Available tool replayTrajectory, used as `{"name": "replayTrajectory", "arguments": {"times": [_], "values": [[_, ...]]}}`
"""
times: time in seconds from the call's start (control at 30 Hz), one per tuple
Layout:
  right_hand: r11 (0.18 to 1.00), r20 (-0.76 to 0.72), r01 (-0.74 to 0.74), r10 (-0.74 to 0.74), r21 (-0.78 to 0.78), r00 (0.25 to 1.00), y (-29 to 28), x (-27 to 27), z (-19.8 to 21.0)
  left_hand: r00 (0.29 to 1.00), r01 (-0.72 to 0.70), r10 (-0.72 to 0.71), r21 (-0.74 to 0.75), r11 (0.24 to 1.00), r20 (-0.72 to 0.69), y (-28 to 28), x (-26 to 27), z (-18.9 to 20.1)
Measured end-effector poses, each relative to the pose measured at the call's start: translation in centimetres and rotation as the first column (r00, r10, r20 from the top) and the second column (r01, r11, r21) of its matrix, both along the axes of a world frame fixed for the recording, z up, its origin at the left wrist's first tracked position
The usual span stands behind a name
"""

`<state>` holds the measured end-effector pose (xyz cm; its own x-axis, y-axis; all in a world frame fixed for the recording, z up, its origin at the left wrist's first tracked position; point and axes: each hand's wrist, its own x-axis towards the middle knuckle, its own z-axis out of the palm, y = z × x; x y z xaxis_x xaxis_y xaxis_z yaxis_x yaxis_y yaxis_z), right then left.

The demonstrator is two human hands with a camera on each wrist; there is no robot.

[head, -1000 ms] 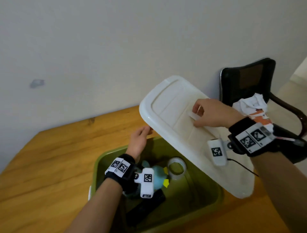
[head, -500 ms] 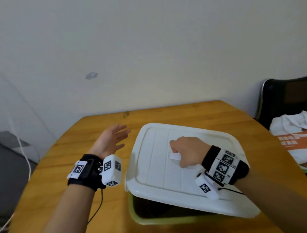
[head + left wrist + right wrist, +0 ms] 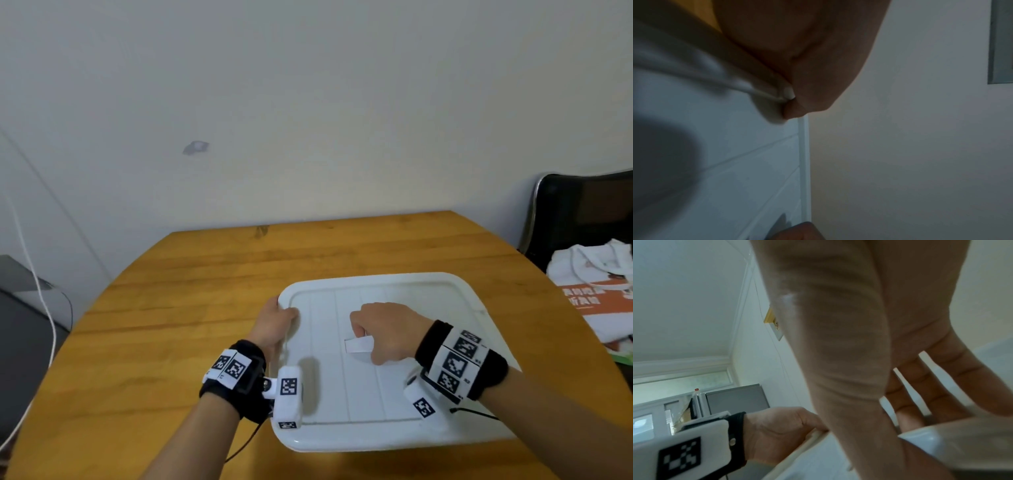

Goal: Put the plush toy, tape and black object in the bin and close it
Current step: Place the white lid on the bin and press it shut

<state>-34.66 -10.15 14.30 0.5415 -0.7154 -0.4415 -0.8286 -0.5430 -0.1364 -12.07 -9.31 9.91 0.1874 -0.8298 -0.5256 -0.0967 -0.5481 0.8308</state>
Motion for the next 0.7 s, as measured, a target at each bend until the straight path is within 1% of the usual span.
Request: {"name": "replayTrajectory", "arguments": {"times": [0.17, 0.3, 0.43, 0.5, 0.57, 0.6, 0.63, 0.7], "values": [[1.0, 0.049, 0.011, -0.01, -0.015, 0.999, 0.2, -0.3, -0.7, 1.0, 0.008, -0.008, 0.013, 1.0, 0.003, -0.4, 0.1, -0.4], [0.997, 0.123, 0.072, -0.076, 0.039, 0.99, -0.1, -0.8, -0.9, 1.0, 0.021, -0.021, 0.021, 1.0, -0.002, -0.2, 0.2, -0.6], [0.993, 0.164, 0.094, -0.104, 0.067, 0.981, -0.1, -1.1, -1.0, 0.999, 0.004, -0.005, 0.02, 1.0, 0.044, 0.4, 0.1, -0.8], [0.984, 0.233, 0.12, -0.148, 0.131, 0.961, -0.3, -1.8, -0.9, 0.993, 0.037, -0.043, 0.06, 0.998, 0.108, 1.2, 0.6, -0.6], [0.951, 0.339, 0.182, -0.262, 0.248, 0.904, -0.4, -3.2, -0.4, 0.965, 0.101, -0.135, 0.158, 0.982, 0.223, 2.4, 1.4, 0.0], [0.932, 0.398, 0.218, -0.324, 0.289, 0.858, -0.3, -4.1, 0.0, 0.949, 0.12, -0.175, 0.214, 0.969, 0.261, 3.0, 1.9, 0.3], [0.916, 0.458, 0.26, -0.381, 0.306, 0.803, -0.2, -5.1, 0.4, 0.938, 0.139, -0.21, 0.257, 0.956, 0.274, 3.6, 2.3, 0.7], [0.875, 0.573, 0.367, -0.484, 0.315, 0.662, -0.2, -7.1, 0.9, 0.935, 0.165, -0.246, 0.3, 0.94, 0.256, 4.3, 2.7, 1.4]]}}
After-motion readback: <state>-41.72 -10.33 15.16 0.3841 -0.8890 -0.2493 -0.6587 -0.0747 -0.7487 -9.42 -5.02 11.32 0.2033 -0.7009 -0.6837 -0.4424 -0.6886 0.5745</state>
